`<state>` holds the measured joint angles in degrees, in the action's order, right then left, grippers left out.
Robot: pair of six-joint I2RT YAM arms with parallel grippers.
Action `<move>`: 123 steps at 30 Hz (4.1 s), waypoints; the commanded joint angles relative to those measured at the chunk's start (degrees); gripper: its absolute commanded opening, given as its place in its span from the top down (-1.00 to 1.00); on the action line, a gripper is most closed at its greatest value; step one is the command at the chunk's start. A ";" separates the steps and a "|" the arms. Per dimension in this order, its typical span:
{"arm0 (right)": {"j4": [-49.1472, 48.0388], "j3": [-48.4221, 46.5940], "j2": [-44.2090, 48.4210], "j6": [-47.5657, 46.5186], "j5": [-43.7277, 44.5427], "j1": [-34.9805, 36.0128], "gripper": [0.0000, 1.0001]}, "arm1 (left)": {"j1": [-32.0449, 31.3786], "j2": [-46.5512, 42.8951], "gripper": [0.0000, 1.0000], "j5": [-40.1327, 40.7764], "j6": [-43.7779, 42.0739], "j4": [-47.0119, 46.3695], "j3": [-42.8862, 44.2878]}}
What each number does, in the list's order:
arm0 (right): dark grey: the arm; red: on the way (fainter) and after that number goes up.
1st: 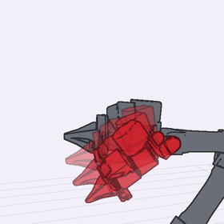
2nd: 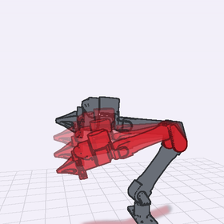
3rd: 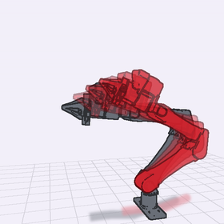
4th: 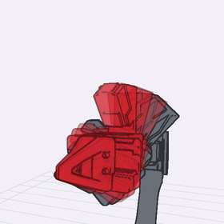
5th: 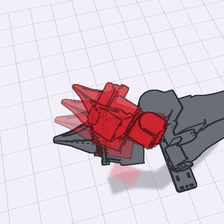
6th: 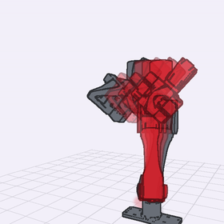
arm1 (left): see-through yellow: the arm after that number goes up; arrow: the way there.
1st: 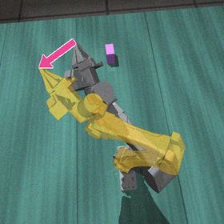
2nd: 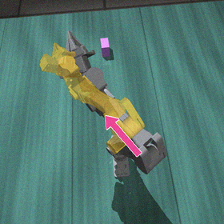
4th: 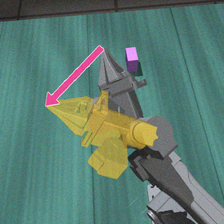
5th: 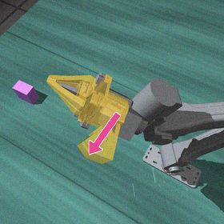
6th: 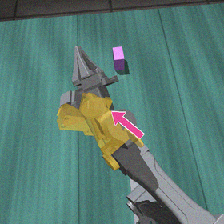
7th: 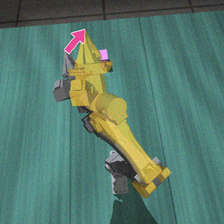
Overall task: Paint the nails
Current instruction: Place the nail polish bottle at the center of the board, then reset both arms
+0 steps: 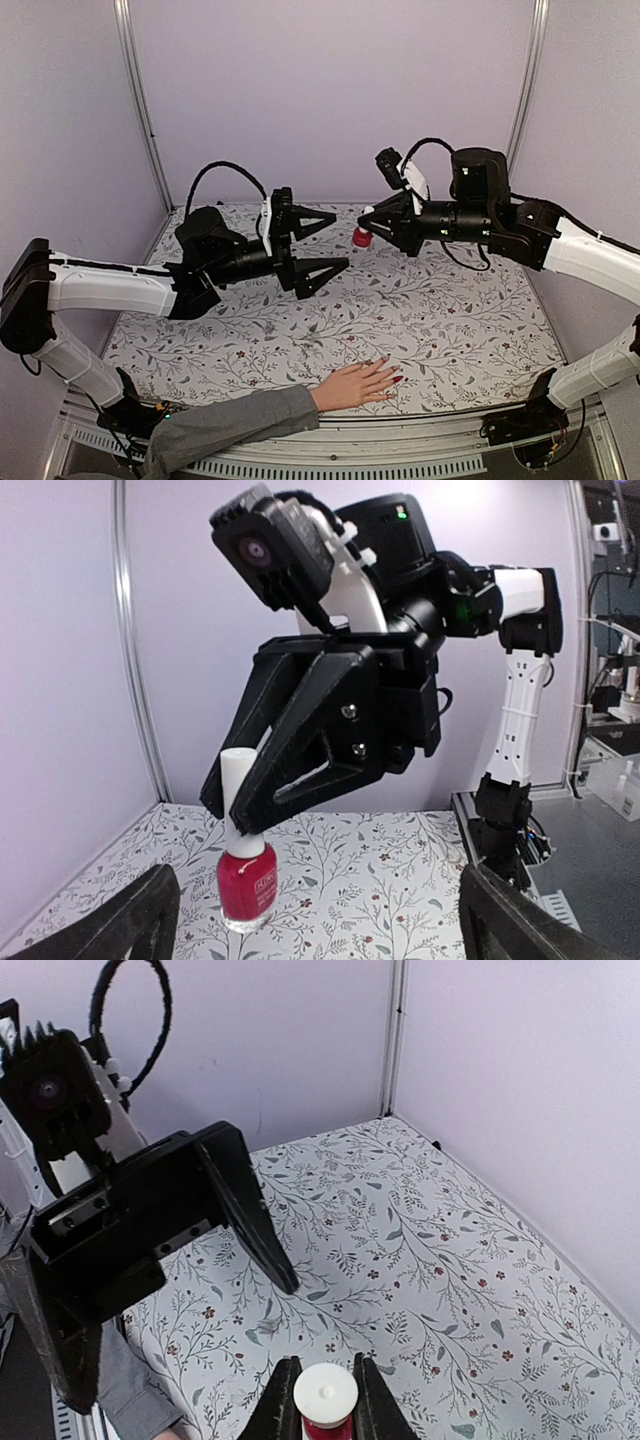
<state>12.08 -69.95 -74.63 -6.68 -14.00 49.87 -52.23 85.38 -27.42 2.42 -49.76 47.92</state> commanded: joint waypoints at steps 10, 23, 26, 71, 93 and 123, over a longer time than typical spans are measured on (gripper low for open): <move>-15.03 10.61 -4.44 9.68 7.10 -7.61 1.00 | 4.70 -5.66 -0.99 12.28 3.74 3.13 -5.20; -28.32 13.79 -19.34 9.40 8.00 -8.53 0.97 | 5.47 -7.98 -0.99 14.89 4.28 3.62 -7.56; -30.26 13.21 -23.65 9.83 7.23 -8.65 0.97 | 5.54 -8.29 -0.99 15.34 4.16 3.69 -7.83; -45.39 17.17 -36.99 1.85 7.87 -5.04 0.78 | 5.79 -6.85 -1.00 15.11 4.99 1.53 -7.78; -42.30 19.94 -28.62 2.91 6.56 -4.31 -0.17 | 6.05 -7.31 -0.99 16.49 5.56 8.58 -5.06; -22.48 35.26 13.83 19.56 -3.30 -31.59 -0.98 | 23.83 -6.37 -0.99 34.06 22.51 40.84 -2.33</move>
<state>-11.94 -38.44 -62.30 10.09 -14.41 19.03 -28.80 80.49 3.75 21.58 -7.20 49.23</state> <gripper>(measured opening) 0.989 0.996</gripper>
